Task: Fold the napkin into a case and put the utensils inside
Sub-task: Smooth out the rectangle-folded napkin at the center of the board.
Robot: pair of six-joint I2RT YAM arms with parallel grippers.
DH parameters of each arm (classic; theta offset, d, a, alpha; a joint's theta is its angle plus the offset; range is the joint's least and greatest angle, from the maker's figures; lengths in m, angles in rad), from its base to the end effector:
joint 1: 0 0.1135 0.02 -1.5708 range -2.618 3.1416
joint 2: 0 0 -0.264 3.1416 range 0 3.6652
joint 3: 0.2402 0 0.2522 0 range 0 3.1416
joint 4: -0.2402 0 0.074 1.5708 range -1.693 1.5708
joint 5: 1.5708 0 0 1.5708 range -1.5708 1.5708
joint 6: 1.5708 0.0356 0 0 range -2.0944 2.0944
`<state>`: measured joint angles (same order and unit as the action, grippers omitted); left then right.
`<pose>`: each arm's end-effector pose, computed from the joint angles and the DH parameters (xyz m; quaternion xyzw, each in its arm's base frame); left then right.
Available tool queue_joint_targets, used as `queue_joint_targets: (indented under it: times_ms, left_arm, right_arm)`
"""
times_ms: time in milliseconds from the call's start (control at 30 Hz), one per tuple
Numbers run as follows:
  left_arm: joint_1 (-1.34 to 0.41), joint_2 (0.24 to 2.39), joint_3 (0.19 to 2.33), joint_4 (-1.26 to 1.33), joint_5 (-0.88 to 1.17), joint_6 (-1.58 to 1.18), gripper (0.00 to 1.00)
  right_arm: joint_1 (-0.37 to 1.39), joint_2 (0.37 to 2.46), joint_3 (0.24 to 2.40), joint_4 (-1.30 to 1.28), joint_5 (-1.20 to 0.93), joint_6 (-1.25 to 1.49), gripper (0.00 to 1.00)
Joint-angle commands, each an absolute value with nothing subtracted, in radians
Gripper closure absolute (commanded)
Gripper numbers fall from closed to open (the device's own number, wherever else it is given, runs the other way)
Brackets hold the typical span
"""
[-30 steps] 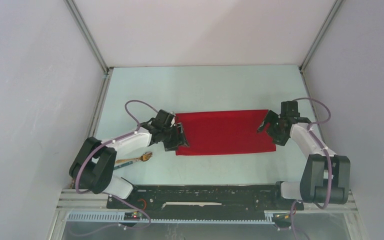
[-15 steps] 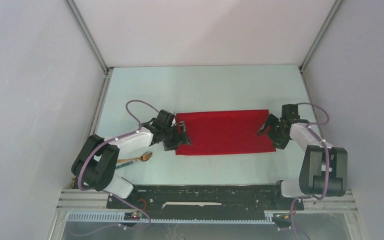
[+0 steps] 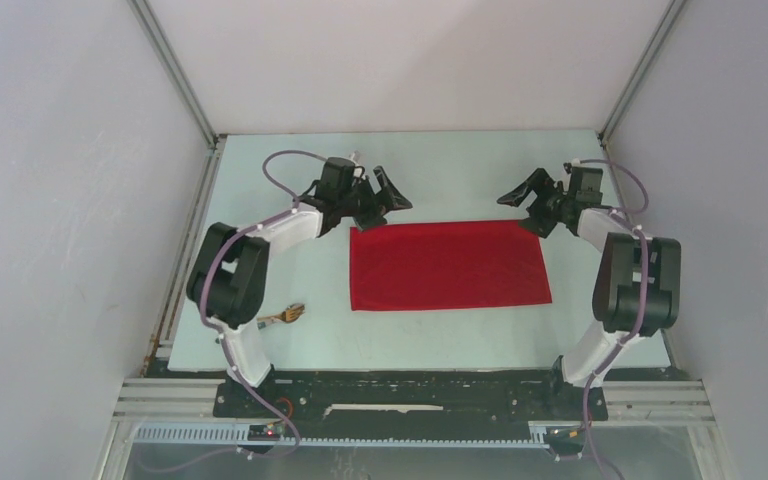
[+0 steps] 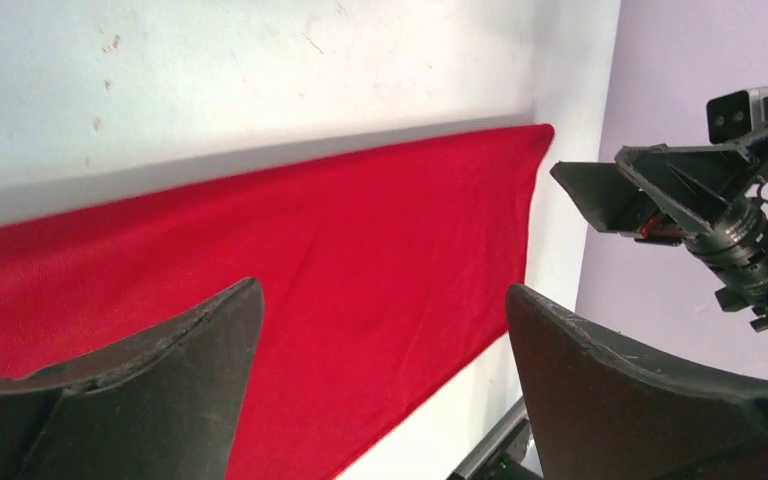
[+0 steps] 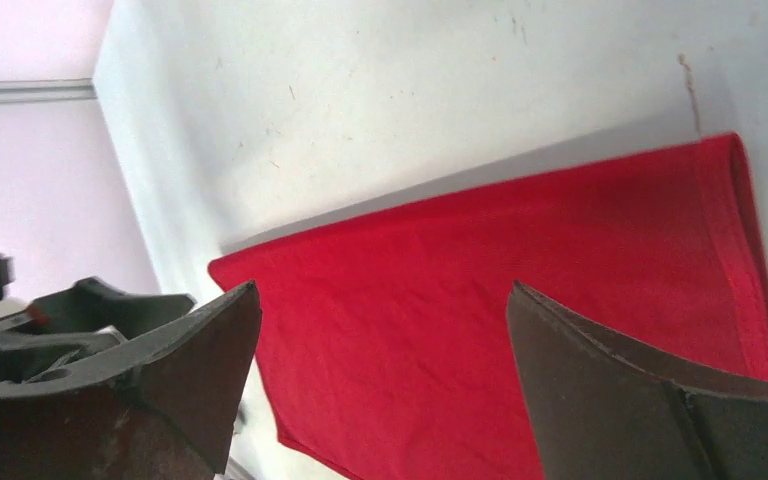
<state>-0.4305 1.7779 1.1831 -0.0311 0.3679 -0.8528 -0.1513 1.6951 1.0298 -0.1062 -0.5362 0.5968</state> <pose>0.3561 -0.1776 0.2215 -0.1021 0.8734 -0.3983 0.2609 0.3561 -0.0359 0.1985 0.2286 0.8645 0.3209 0.3120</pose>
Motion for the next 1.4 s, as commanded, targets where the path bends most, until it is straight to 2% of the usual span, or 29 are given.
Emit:
queue_joint_targets:
  times_ms: [0,333,1000,1200,1367]
  left_arm:
    - [-0.411,1.861,1.255,0.064,0.414,-0.916,0.03]
    - [-0.361,1.941,1.186,0.14,0.406,-0.954,0.03]
    - [-0.262,1.968,1.124,0.1,0.337,-0.894,0.03]
    - [-0.261,1.941,1.167,-0.004,0.289,-0.838,0.03]
    - [-0.262,1.827,1.202,-0.108,0.298,-0.852,0.02]
  right_arm:
    - [-0.175,1.77,1.087,0.067,-0.679,0.692,0.0]
    - [-0.241,1.913,1.094,0.158,-0.783,0.751,0.0]
    - [-0.329,2.019,1.101,0.189,-0.763,0.75,0.0]
    - [-0.333,2.025,1.177,0.028,-0.729,0.636,0.0]
    - [-0.33,2.018,1.363,-0.322,-0.644,0.411,0.0]
